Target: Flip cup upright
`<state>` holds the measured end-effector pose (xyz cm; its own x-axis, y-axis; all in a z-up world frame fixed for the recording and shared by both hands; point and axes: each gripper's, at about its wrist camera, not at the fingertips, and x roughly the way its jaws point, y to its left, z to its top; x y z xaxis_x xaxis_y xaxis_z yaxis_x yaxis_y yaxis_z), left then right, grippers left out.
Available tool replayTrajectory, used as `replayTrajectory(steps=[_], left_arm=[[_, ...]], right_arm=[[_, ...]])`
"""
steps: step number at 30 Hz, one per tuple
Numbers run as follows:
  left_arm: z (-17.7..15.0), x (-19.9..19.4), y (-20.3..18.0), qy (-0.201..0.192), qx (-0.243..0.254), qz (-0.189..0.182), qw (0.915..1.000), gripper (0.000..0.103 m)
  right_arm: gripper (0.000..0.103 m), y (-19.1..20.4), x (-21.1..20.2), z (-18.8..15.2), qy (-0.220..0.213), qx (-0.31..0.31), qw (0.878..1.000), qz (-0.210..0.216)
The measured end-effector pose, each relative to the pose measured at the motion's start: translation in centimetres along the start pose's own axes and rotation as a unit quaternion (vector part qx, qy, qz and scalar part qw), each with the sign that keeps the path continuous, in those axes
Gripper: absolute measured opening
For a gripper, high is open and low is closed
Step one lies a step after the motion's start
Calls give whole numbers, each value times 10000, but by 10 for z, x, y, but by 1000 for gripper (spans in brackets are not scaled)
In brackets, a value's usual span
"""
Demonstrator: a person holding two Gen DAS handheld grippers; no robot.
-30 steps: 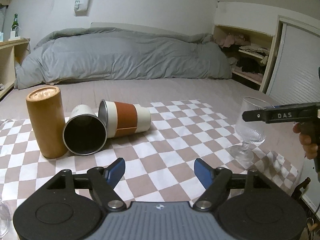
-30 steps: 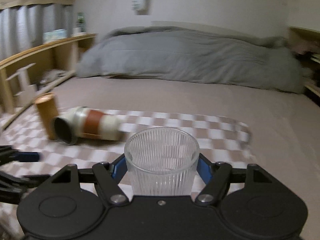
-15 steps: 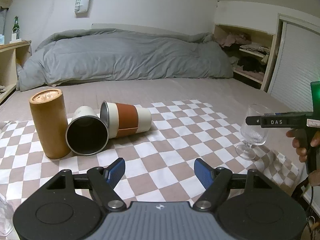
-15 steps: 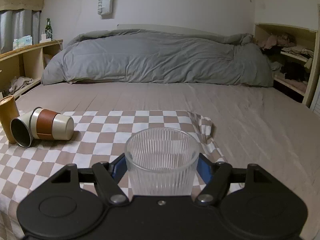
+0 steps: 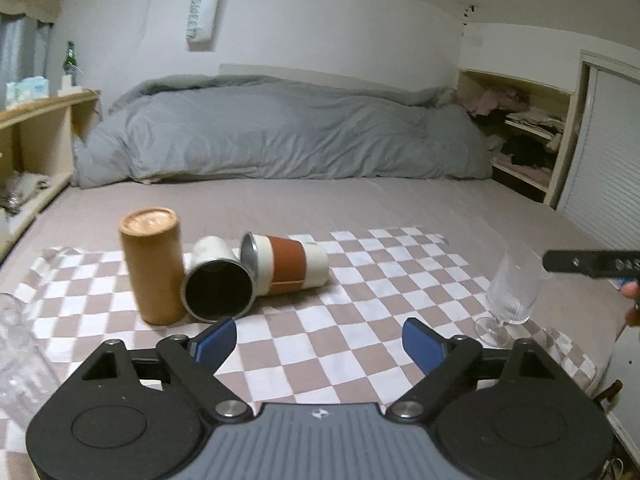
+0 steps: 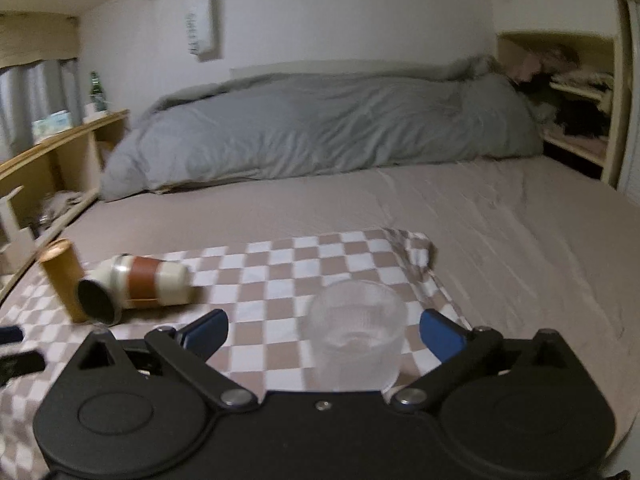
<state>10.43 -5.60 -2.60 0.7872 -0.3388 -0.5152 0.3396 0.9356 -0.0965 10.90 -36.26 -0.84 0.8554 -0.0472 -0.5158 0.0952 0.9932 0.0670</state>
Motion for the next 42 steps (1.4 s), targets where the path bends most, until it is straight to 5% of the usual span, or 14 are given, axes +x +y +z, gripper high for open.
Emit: replayTrajectory(steps=[11,20,42], left_arm=[[0,-64,-9,-226,82,522,9984,103],[-17,-94,-11,-34,1,600,9982,103],[-48,-106,-19,260,107,988,9947,103]], right_arm=[[103,37,-68,-12,-131,-71,9999,-62],[103,54,-96,-41,-82,24,9997,-231],[103,76,-118,-82,136,-265,9984,-470]])
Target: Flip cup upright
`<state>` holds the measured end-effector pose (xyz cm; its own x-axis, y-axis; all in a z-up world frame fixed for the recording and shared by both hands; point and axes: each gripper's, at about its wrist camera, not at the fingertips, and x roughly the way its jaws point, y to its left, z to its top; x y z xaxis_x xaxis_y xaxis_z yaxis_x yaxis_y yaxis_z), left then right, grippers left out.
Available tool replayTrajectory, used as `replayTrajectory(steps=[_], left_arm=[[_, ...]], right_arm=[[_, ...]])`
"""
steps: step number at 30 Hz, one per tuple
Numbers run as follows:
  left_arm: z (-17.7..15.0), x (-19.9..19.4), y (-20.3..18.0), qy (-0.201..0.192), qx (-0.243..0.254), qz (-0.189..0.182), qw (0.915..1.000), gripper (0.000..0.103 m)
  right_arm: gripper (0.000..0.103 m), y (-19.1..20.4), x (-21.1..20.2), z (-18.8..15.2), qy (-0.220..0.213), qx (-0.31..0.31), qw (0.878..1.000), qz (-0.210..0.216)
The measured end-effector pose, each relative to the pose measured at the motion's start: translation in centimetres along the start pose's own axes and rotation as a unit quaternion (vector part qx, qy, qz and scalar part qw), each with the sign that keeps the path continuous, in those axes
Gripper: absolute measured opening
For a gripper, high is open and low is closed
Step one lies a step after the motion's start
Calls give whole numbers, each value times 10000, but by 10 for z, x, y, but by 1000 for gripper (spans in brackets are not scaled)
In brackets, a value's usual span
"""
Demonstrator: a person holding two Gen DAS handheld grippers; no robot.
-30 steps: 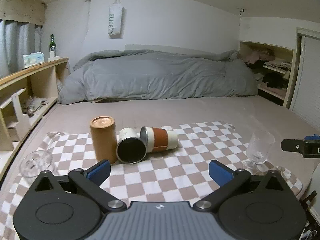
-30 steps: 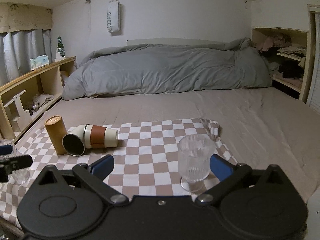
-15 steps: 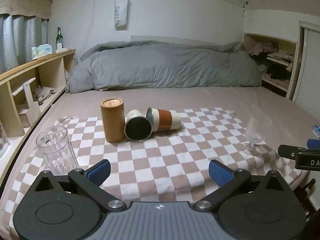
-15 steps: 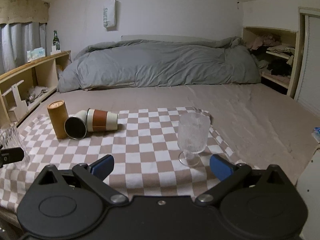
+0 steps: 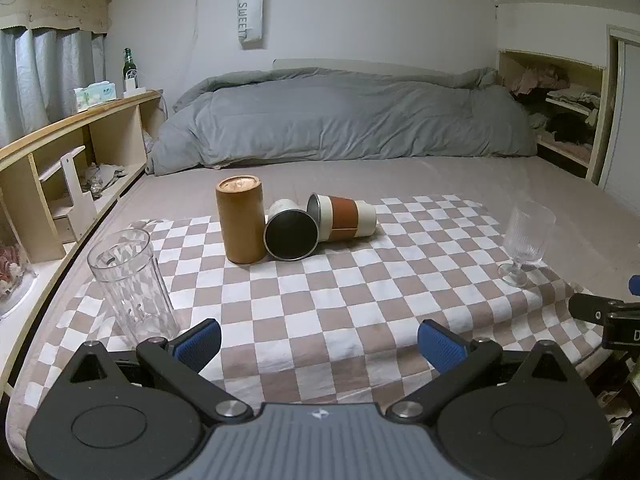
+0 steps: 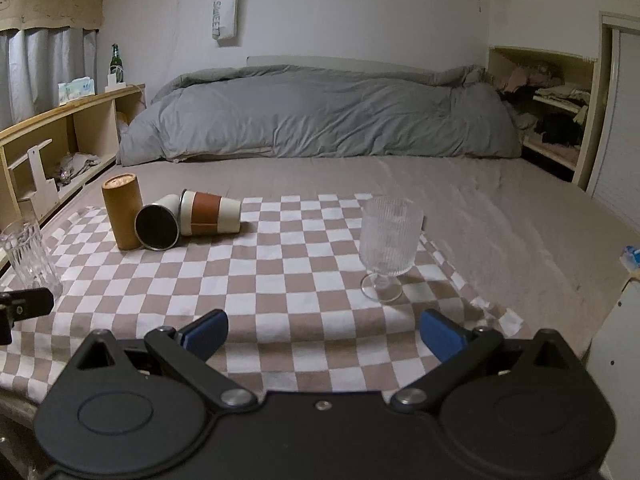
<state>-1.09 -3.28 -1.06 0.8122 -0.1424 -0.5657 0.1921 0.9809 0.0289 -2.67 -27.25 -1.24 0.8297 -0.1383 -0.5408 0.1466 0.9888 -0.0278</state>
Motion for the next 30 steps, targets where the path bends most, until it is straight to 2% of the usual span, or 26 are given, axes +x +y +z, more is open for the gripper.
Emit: replayTrajectory(steps=[30], left_arm=[[-1,-1,-2,19,50,29,10000,103]], right_arm=[[103,3,-1,-2,22,-26,10000,-22]])
